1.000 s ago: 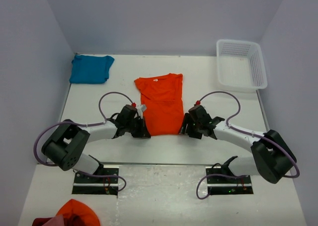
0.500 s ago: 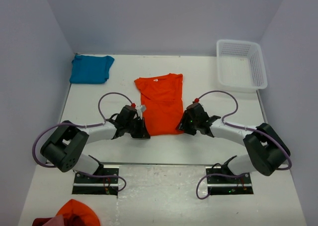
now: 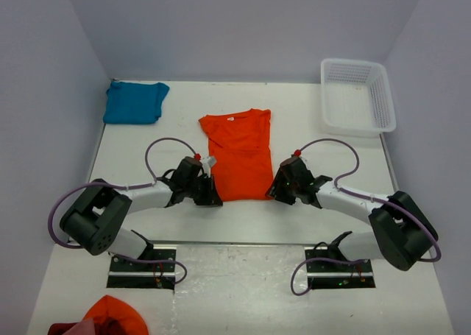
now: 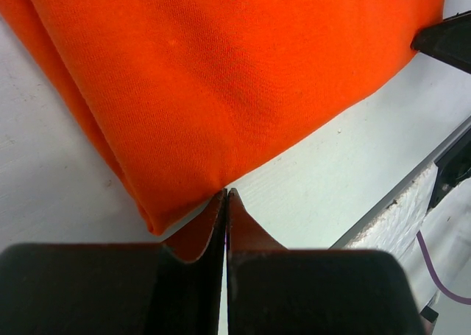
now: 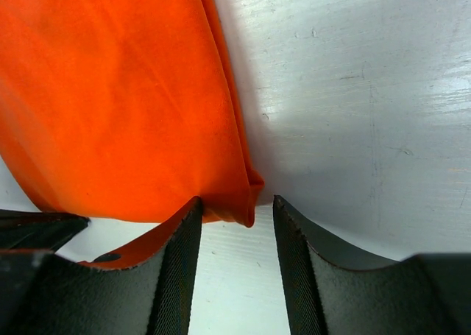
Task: Fold and stack the t-shirts
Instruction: Grab one side of the 2/3 rectangular tshirt with both arms
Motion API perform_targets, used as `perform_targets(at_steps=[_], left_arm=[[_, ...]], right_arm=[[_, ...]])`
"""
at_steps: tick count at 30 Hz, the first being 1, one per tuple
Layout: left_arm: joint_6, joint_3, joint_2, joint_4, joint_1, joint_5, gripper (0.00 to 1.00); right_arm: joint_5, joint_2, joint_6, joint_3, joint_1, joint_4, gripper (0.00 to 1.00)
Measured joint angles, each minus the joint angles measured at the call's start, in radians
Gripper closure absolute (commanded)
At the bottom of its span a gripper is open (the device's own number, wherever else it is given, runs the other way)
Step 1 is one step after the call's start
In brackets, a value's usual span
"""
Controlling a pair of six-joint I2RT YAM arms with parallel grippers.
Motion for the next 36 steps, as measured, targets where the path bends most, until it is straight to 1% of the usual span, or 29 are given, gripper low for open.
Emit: perform_targets(at_steps=[4,5,8,9,11,14,16,19,20,22,23,24,26,28,30,32,36], left_arm=[[0.000,-0.006,0.000,0.011,0.000,0.004,1.00],[-0.001,-0.006,0.000,0.013,0.000,0.005,1.00],[-0.001,-0.009,0.000,0.018,0.000,0.006,1.00],[-0.001,-0.010,0.000,0.019,0.000,0.007,1.00],[-0.003,-0.010,0.000,0.019,0.000,0.006,1.00],[-0.010,-0.011,-0.005,0.014,0.000,-0.008,1.00],[-0.015,-0.011,-0.023,-0.009,-0.003,-0.045,0.99],[-0.013,-0.010,-0.074,-0.070,-0.005,-0.135,0.93],[-0.012,-0.010,-0.095,-0.098,-0.005,-0.169,0.84],[-0.010,-0.008,-0.141,-0.158,-0.006,-0.234,0.72],[-0.011,-0.007,-0.172,-0.190,-0.006,-0.271,0.56],[-0.011,-0.006,-0.206,-0.220,-0.007,-0.304,0.50],[-0.013,-0.003,-0.258,-0.261,-0.007,-0.350,0.43],[-0.020,-0.001,-0.285,-0.285,-0.007,-0.373,0.42],[-0.023,-0.001,-0.287,-0.296,-0.007,-0.374,0.36],[-0.034,-0.011,-0.280,-0.294,-0.007,-0.357,0.33],[-0.055,-0.040,-0.262,-0.239,-0.007,-0.293,0.32]], right_arm=[[-0.003,0.014,0.003,0.000,0.000,0.016,0.59],[-0.006,0.019,0.005,0.000,0.000,0.024,0.67],[-0.015,0.039,0.013,0.001,0.000,0.043,0.85],[-0.016,0.040,0.015,-0.001,0.000,0.043,0.95],[-0.017,0.039,0.024,-0.008,0.000,0.042,1.00],[-0.014,0.030,0.029,-0.013,0.000,0.036,1.00],[-0.011,0.021,0.029,-0.016,0.000,0.026,1.00],[-0.011,0.016,0.028,-0.018,0.000,0.020,1.00],[-0.011,0.017,0.027,-0.018,0.000,0.020,1.00],[-0.013,0.018,0.026,-0.018,0.000,0.021,1.00],[-0.013,0.018,0.025,-0.018,0.000,0.022,1.00],[-0.014,0.018,0.024,-0.018,0.000,0.023,1.00],[-0.016,0.019,0.022,-0.018,0.000,0.024,1.00],[-0.016,0.019,0.019,-0.018,0.000,0.025,1.00],[-0.017,0.019,0.018,-0.018,0.000,0.025,1.00],[-0.017,0.019,0.017,-0.018,0.000,0.025,1.00],[-0.017,0.019,0.015,-0.018,0.000,0.025,1.00]])
